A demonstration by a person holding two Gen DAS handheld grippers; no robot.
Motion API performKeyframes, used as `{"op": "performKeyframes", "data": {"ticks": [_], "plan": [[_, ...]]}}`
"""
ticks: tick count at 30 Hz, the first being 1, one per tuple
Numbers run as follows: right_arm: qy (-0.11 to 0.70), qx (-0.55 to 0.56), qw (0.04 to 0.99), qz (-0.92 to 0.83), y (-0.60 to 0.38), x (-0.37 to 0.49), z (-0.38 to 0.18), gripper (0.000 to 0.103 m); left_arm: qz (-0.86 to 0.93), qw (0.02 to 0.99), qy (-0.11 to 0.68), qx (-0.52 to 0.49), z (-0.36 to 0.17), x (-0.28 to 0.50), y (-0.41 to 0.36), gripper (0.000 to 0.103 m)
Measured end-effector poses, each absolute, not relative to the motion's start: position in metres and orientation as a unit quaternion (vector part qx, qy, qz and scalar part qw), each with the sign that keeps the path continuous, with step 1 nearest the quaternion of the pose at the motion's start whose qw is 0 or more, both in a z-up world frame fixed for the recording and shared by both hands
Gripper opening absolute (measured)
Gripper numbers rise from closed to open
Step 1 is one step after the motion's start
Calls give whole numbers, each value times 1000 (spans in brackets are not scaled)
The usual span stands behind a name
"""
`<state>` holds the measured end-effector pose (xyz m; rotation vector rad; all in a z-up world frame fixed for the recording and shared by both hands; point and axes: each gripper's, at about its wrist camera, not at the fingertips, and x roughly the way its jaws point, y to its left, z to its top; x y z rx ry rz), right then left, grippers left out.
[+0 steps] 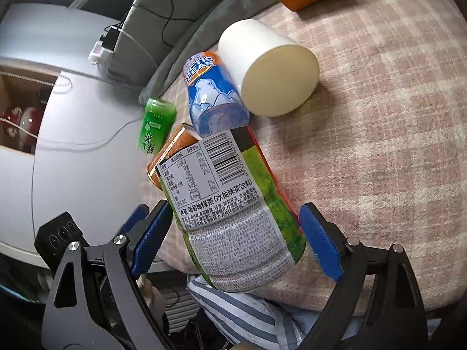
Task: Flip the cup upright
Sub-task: 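Rotate the held bottle base-down with the right gripper and lower it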
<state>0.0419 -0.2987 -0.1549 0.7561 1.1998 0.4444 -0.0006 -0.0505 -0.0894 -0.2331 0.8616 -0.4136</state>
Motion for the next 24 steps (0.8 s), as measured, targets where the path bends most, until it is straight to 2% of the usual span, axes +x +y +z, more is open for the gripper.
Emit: {"op": "performKeyframes", "data": {"ticks": [12,15,20,24], "plan": [[534,327,753,202,-310,49,-146,92,-218,862,437,-136,-95,12,-65,98],[518,283,780,207,-306,45,-131,92,-219,858,442,-145,-95,14,-65,98],[463,151,853,189,-292,26,-97,92,-220,845,456,-173,-97,22,-65,97],[431,104,879,173,-294,8,-84,92,-217,839,463,-187,-97,28,-67,97]]}}
